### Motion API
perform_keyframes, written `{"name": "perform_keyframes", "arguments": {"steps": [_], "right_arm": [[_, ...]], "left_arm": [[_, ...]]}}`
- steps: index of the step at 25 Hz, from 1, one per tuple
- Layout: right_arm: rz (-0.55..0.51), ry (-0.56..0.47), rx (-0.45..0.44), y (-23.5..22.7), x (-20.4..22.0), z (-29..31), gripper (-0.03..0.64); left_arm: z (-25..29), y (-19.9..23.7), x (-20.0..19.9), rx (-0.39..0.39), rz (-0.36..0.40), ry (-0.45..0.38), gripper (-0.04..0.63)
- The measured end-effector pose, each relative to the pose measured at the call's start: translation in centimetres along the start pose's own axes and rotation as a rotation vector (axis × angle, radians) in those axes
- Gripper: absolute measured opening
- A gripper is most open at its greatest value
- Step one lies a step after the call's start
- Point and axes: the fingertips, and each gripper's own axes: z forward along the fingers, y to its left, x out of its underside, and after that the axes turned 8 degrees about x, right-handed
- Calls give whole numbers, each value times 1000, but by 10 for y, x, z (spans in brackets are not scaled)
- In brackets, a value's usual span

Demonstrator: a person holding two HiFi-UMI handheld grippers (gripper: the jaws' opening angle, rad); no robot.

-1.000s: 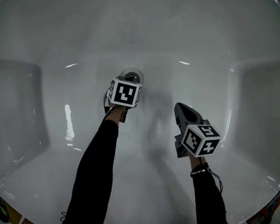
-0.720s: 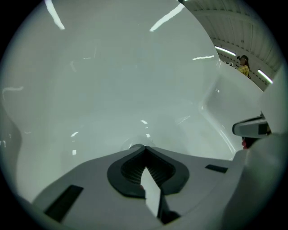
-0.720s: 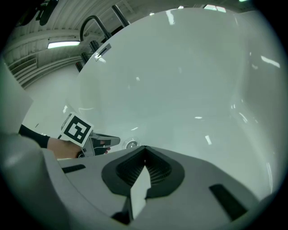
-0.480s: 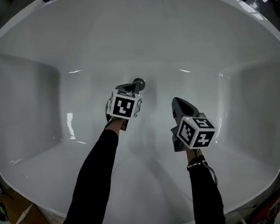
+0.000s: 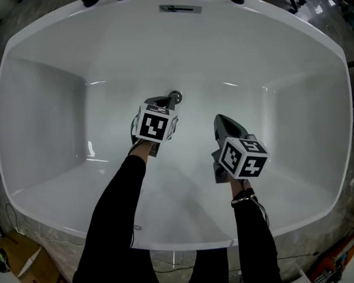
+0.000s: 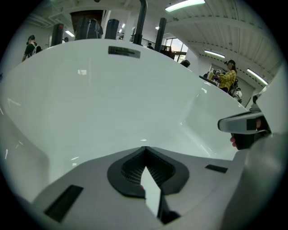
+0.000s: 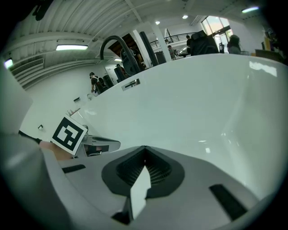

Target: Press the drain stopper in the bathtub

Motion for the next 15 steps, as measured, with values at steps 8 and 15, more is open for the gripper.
{"name": "perform_keyframes", "arguments": {"steps": [8, 15], "right_arm": [[-20, -16, -7, 27, -35, -60, 2], [-24, -39, -15, 48, -59, -97, 2]], "left_arm": [[-70, -40, -37, 18, 41, -37, 3], [-120, -61, -60, 12, 0, -86, 3]]}}
